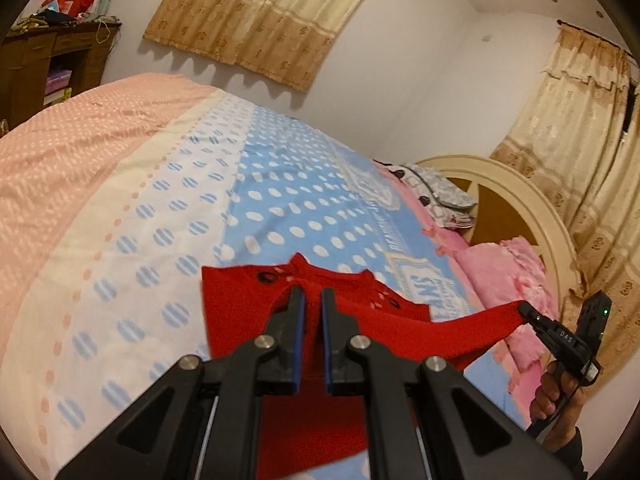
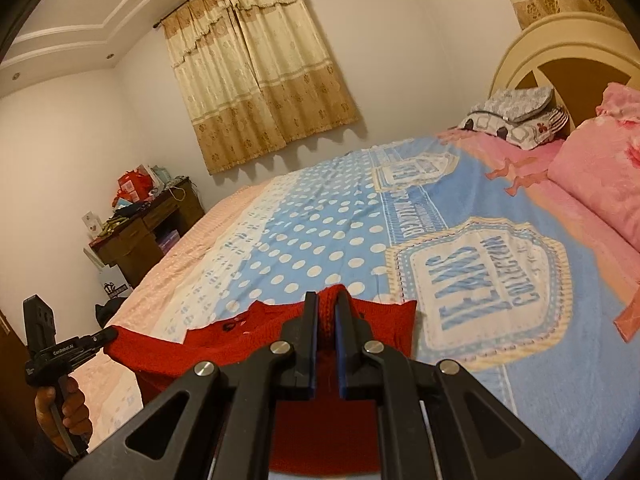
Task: Fold small clothes
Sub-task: 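Lift the hem with both grippers and fold it over onto the collar, then open both grippers and release the folded hem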
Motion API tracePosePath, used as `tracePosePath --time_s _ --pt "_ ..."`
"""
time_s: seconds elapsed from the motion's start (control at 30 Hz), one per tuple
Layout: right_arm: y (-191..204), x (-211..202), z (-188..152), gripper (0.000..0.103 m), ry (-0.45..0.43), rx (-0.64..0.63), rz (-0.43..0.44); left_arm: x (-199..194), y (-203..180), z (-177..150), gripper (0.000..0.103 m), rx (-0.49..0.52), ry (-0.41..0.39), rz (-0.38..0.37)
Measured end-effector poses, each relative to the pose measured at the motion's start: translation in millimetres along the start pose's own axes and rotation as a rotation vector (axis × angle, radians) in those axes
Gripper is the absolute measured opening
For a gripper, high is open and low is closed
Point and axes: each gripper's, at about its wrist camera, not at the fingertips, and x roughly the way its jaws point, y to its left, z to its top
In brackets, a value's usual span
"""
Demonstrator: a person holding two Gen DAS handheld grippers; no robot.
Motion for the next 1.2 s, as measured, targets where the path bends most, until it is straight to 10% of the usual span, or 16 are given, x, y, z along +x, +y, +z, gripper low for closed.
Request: tracePosePath --time_s 0.8,0.9,0.97,1.07,1.13,1.2 --pt "-51.5 212.1 -4.3 0.007 0.322 0.020 -0.121 107.8 58.6 5.3 0.004 0.006 0.149 0.135" --pt "-54.3 218.4 -5.4 0.009 0.333 0.015 -0.112 96.6 56.3 6.0 0.028 0.043 0.139 0.150" --pt "-55.5 218.4 -3.5 0.010 0.327 0.013 -0.094 84.7 54.2 6.4 0.062 0.066 0.107 0.191" --pt "-58.4 211.2 3.5 0.013 0.293 0.008 -0.136 73.7 52.0 5.2 0.068 0.087 0.090 0.203" --pt "-62.7 202.2 7.3 0.041 0.273 0.038 -0.125 72.1 48.1 2.3 0.069 0.120 0.103 0.202" --pt "-63.0 191.4 8.7 0.048 0.265 0.048 -0.112 76.7 41.3 -4.1 0.077 0.188 0.143 0.222"
